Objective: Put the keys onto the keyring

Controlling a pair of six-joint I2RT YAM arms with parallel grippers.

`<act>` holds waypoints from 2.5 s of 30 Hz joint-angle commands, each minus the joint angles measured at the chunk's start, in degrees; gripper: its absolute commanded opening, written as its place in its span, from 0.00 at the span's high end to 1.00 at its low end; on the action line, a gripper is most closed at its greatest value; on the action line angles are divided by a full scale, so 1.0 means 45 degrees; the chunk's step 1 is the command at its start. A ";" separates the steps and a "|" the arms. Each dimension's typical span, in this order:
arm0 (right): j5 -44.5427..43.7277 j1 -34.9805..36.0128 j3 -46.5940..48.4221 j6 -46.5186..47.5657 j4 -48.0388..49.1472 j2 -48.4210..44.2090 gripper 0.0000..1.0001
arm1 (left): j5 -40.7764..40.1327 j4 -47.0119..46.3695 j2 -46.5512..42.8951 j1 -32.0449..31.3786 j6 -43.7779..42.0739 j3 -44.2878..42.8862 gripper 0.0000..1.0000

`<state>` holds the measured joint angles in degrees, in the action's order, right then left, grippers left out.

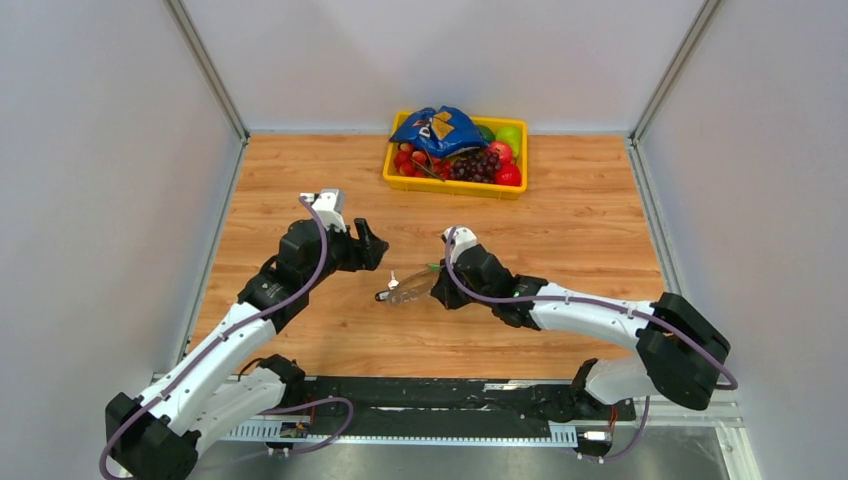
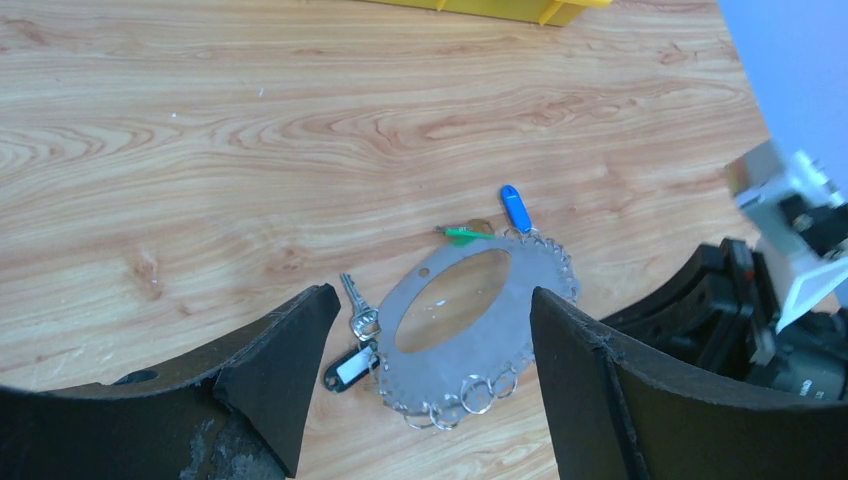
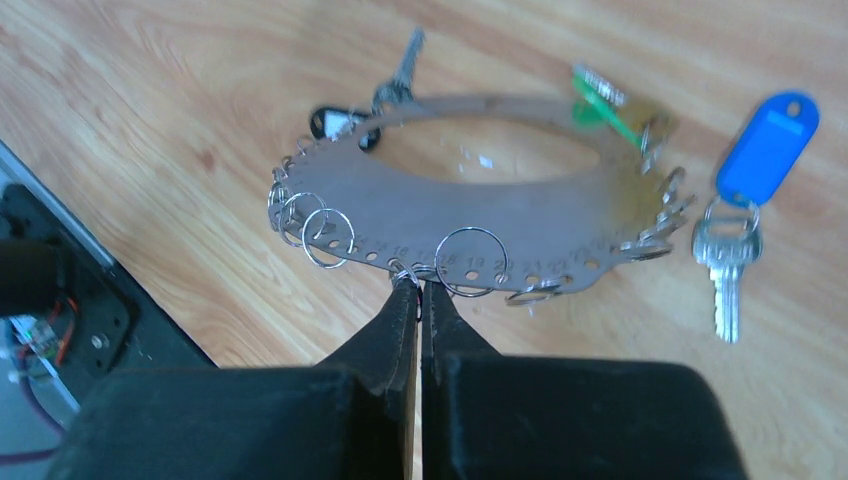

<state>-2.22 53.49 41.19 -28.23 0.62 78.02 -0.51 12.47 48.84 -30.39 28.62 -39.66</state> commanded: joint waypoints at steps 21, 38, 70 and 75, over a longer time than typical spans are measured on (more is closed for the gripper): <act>-0.3202 -0.0542 0.1267 0.0179 -0.1699 0.1860 1.00 | 0.0695 0.0488 -0.0879 -0.0007 0.0588 0.1022 0.18; -0.2137 -0.0551 0.1362 0.0413 -0.3273 -0.1320 0.35 | 0.3263 -0.1489 0.0468 -0.0068 0.0132 0.3274 0.25; -0.2471 -0.0547 0.0331 0.0277 -0.3552 -0.3074 0.32 | 0.3341 -0.5472 0.7014 -0.0942 0.1427 0.2896 0.39; -0.2523 -0.0559 0.0279 0.0277 -0.3567 -0.3136 0.32 | 0.3531 -0.5520 0.7399 -0.0944 0.1358 0.2662 0.42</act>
<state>-12.38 50.85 42.68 -26.89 -16.08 65.47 14.85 -12.78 80.34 -34.48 34.63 -26.79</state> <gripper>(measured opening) 0.678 0.593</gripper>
